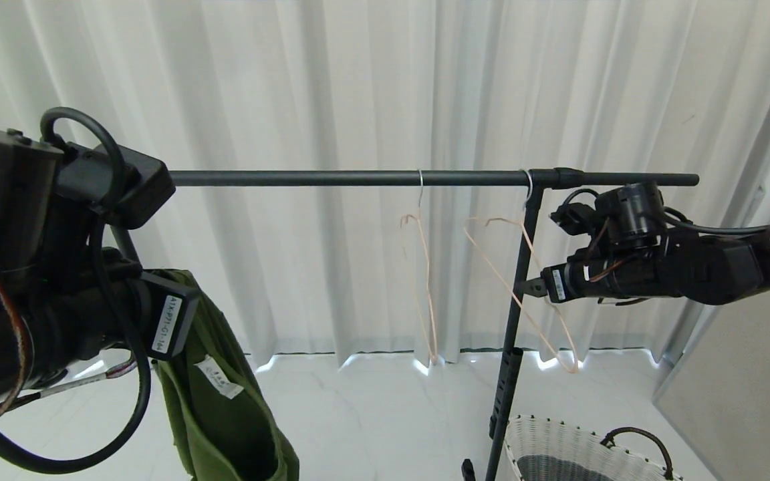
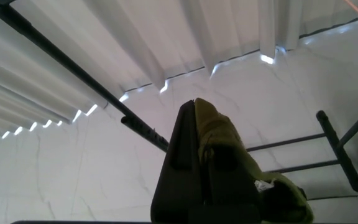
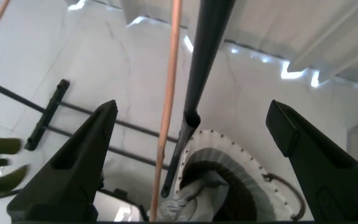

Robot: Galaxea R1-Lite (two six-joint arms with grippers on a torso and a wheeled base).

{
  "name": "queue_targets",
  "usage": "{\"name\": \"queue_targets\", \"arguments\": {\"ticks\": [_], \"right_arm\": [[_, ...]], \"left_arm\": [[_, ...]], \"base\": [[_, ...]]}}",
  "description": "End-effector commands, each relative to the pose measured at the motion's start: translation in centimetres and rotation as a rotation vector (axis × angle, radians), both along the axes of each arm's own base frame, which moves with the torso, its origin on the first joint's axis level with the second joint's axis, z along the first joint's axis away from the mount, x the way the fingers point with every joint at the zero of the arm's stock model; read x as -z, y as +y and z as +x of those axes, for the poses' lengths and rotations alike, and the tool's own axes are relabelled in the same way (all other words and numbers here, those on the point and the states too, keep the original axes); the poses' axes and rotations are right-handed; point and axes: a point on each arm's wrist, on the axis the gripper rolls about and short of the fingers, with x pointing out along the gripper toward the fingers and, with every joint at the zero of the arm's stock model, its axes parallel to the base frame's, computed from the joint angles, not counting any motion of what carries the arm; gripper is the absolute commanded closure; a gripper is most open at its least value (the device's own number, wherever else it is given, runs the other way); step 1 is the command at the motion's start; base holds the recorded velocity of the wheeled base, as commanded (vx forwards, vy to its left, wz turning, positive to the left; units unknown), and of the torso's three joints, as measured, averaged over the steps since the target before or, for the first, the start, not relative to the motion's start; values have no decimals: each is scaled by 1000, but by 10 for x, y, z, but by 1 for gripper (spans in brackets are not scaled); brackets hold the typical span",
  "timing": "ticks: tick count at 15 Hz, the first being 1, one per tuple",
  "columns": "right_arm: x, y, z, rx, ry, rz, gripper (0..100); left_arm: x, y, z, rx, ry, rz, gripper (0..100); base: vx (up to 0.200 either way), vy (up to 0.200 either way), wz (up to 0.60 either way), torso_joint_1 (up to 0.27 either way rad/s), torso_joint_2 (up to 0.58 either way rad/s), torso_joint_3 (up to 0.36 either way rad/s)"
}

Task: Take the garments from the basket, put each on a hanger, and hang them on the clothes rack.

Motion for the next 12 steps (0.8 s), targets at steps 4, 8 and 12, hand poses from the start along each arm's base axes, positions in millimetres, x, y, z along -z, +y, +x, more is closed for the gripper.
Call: {"name": "queue_targets", "arguments": {"ticks": [4, 8, 12], "right_arm": [[8, 10, 10, 10, 42, 17, 0], [5, 13, 9, 19, 82, 0, 0], [11, 14, 11, 49, 99, -3, 100]], "left_arm": [[5, 0, -1, -1, 16, 10, 100], [5, 1, -2, -1, 13, 8, 100], [4, 2, -2, -3, 9, 6, 100]], "base": [[0, 0, 0, 0, 0, 0], [0, 0, 0, 0, 0, 0], [0, 0, 0, 0, 0, 0]]}}
